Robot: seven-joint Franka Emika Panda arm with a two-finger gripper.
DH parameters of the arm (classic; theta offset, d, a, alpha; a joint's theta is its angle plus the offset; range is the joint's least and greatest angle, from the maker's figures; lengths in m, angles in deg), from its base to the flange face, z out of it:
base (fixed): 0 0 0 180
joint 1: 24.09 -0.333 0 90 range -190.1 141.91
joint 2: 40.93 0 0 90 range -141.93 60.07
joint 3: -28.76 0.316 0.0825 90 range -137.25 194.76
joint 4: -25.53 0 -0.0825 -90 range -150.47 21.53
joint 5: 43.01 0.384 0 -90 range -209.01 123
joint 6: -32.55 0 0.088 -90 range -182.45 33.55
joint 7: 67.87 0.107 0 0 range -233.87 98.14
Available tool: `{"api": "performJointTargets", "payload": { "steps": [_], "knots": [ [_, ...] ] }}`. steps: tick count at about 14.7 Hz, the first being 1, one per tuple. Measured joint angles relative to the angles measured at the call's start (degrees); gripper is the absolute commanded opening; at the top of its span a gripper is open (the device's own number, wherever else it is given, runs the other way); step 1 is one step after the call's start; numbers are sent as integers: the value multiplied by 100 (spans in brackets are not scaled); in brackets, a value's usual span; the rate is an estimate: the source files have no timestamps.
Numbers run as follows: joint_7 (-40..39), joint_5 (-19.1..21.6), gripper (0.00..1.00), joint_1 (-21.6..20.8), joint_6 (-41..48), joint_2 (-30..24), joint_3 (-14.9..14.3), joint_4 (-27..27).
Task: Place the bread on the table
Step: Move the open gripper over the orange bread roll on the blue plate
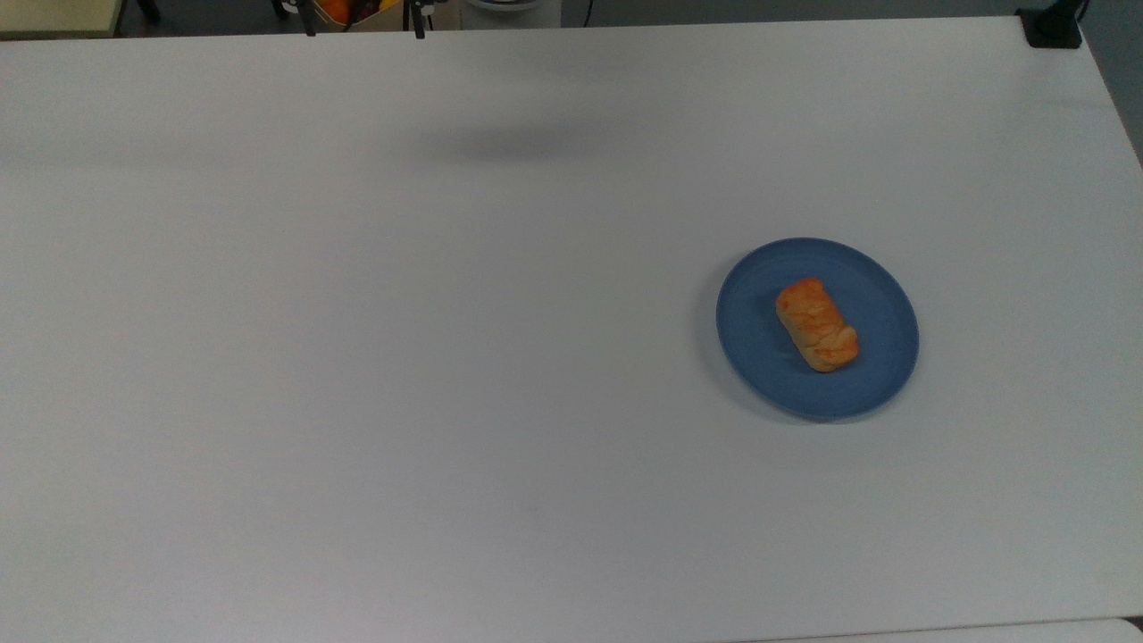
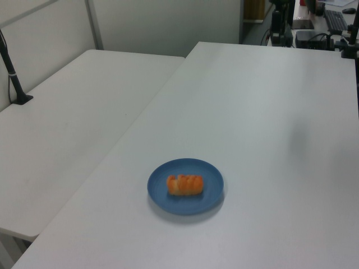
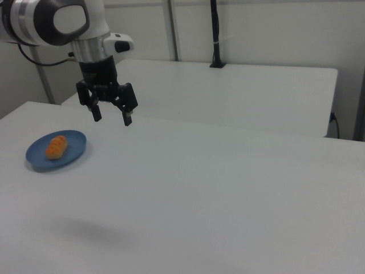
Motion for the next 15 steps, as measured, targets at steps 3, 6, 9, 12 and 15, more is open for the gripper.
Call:
{"api": "performJointTargets", "payload": {
  "steps": [3,6,9,12,15],
  "knots": [
    [-2,88,100,-56,0,11,33,0],
    [-1,479,100,-318,-58,42,78,2],
    [196,647,100,-672,-371,92,206,3],
    [786,643,100,-1020,-913,322,616,1],
    [1427,376,100,-1572,-1602,679,782,2]
  ]
}}
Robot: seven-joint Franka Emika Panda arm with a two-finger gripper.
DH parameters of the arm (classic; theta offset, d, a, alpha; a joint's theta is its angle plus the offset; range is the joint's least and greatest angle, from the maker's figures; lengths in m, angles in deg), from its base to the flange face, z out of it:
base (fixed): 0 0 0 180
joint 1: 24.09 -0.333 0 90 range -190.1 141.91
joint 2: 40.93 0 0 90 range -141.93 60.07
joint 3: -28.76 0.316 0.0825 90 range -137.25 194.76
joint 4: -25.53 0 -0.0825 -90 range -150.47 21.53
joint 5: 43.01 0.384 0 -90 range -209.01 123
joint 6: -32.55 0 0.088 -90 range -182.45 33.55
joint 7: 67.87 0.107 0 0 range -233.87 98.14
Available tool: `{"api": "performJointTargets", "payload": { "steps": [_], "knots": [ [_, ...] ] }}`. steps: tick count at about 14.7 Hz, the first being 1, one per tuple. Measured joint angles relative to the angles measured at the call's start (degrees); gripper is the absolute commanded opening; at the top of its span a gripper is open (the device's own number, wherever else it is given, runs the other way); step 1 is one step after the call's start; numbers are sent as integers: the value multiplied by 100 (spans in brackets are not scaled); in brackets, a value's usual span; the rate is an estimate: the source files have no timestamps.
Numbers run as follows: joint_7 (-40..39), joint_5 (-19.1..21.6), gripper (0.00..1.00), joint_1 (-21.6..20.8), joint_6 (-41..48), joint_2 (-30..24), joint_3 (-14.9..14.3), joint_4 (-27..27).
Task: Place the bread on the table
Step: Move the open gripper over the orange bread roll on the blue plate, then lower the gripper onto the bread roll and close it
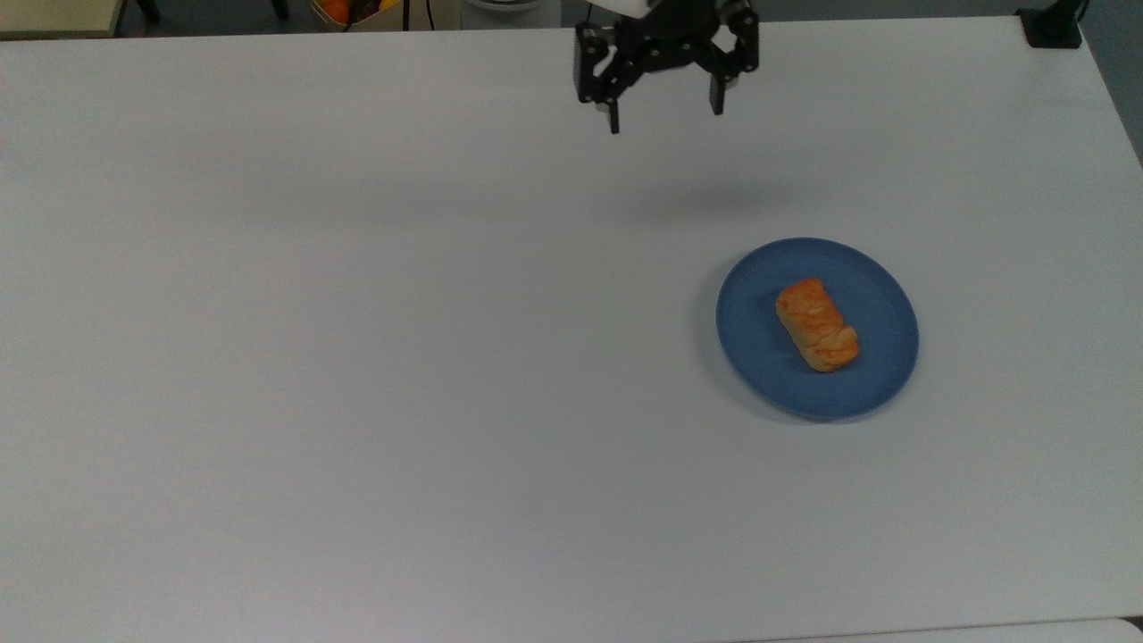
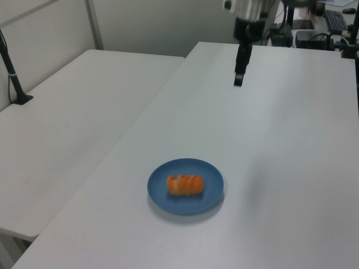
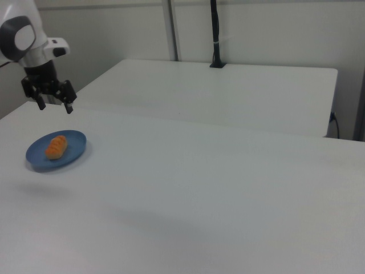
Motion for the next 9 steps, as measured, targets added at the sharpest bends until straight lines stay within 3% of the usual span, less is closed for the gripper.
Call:
{"api": "performJointTargets", "payload": {
  "steps": [4,9],
  "knots": [
    [782,-586,100,-650,-709,586,15,154],
    [1451,-1188,100,-1128,-1484,1337,16,253]
  ]
}}
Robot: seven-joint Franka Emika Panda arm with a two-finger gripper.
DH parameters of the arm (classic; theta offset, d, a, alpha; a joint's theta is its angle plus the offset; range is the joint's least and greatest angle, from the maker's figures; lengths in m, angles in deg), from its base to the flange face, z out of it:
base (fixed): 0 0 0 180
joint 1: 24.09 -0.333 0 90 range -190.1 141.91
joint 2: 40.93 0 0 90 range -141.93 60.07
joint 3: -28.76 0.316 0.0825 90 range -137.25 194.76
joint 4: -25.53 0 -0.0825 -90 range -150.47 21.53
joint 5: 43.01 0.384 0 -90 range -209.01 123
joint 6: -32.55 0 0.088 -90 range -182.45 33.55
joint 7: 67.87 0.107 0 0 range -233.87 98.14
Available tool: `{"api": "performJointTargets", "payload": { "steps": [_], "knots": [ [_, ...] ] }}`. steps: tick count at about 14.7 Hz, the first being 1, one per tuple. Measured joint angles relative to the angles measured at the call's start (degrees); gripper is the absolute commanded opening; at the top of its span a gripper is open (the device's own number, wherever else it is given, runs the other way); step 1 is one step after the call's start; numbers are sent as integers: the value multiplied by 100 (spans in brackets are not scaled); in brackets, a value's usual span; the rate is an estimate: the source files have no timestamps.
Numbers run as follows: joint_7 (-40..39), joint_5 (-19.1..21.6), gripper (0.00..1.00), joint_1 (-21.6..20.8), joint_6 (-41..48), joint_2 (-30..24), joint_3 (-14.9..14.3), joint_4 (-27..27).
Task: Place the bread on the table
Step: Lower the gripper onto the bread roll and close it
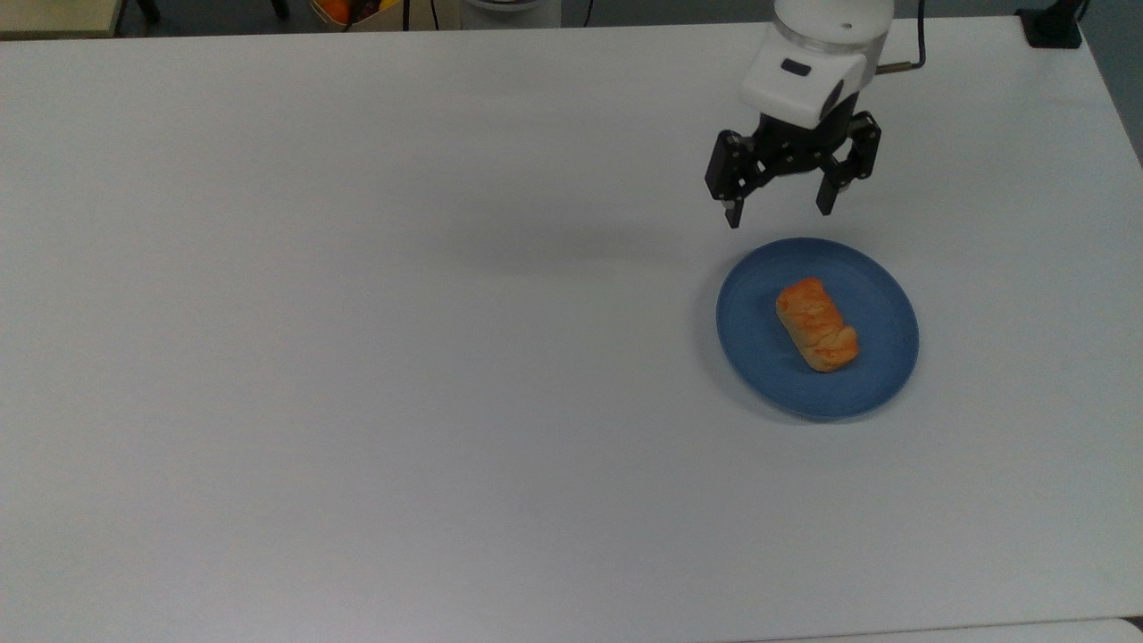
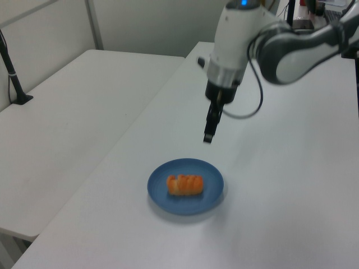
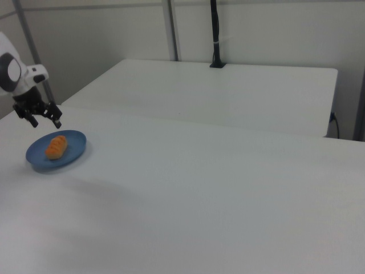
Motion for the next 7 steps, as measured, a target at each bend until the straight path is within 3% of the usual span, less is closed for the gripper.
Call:
{"api": "performJointTargets", "payload": {
  "steps": [7],
  "knots": [
    [190,-390,100,-270,-1366,892,-8,22]
  ]
}}
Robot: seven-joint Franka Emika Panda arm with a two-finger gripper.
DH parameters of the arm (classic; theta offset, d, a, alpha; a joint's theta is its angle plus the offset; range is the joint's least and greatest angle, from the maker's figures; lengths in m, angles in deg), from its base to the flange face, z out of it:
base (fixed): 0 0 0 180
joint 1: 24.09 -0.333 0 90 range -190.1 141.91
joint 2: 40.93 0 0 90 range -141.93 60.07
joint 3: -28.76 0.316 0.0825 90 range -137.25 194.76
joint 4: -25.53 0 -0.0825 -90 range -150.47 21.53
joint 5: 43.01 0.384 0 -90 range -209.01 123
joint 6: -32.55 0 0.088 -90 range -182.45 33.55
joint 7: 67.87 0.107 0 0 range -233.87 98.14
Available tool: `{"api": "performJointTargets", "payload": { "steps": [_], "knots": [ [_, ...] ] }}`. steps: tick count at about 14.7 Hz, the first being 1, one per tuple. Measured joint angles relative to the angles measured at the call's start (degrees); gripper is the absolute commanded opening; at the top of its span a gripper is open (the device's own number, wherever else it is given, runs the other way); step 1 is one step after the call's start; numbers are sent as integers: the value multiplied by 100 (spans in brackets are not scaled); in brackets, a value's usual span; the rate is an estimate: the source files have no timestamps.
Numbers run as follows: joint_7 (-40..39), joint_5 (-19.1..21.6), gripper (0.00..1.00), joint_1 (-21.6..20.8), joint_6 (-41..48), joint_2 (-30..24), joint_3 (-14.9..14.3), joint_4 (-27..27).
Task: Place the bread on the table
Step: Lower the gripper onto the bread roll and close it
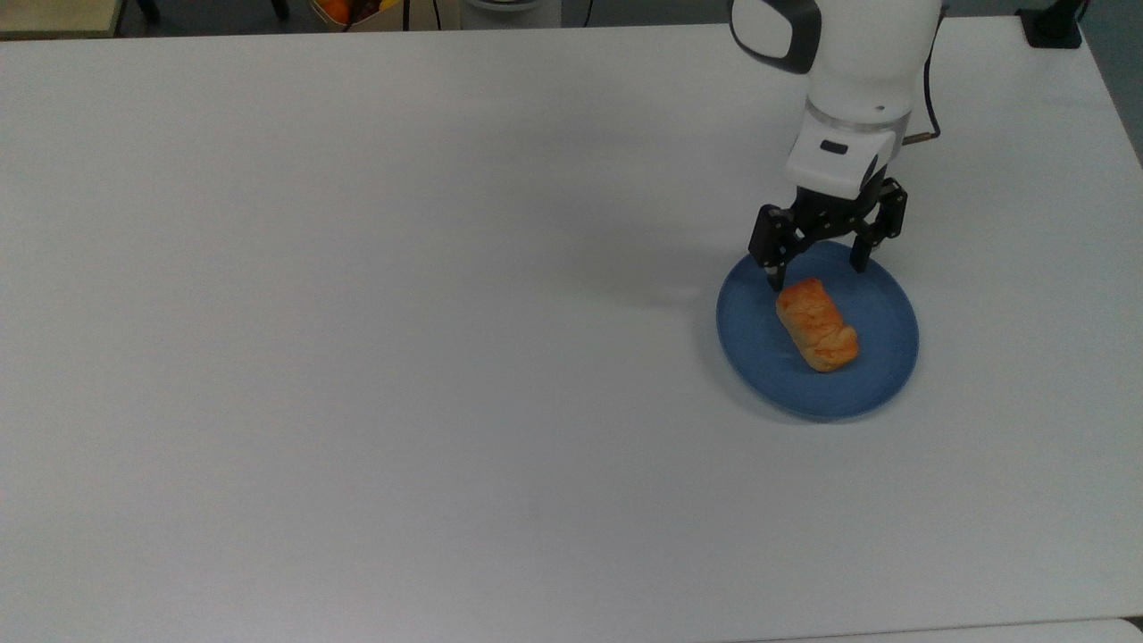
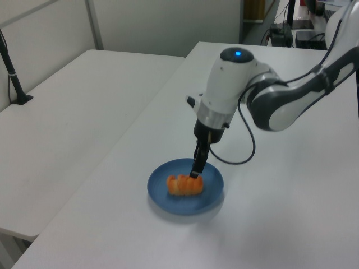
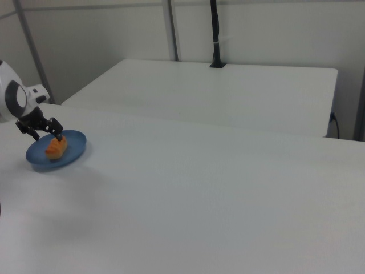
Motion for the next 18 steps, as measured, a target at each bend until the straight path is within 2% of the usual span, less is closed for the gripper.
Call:
{"api": "performJointTargets", "payload": {
  "steps": [3,4,7,10,12,13,14,18],
  "knots": [
    [0,-213,100,1,-269,289,-2,30],
    [0,-255,93,2,-291,346,-3,45],
    [0,-277,61,2,-294,416,-4,70],
    [0,-279,49,1,-294,423,-4,70],
    [0,-279,35,-4,-294,423,-4,74],
    [0,-279,18,-23,-294,423,-4,75],
    [0,-279,12,-56,-294,423,-3,76],
    [94,-279,9,-104,-294,423,-4,94]
  ]
}}
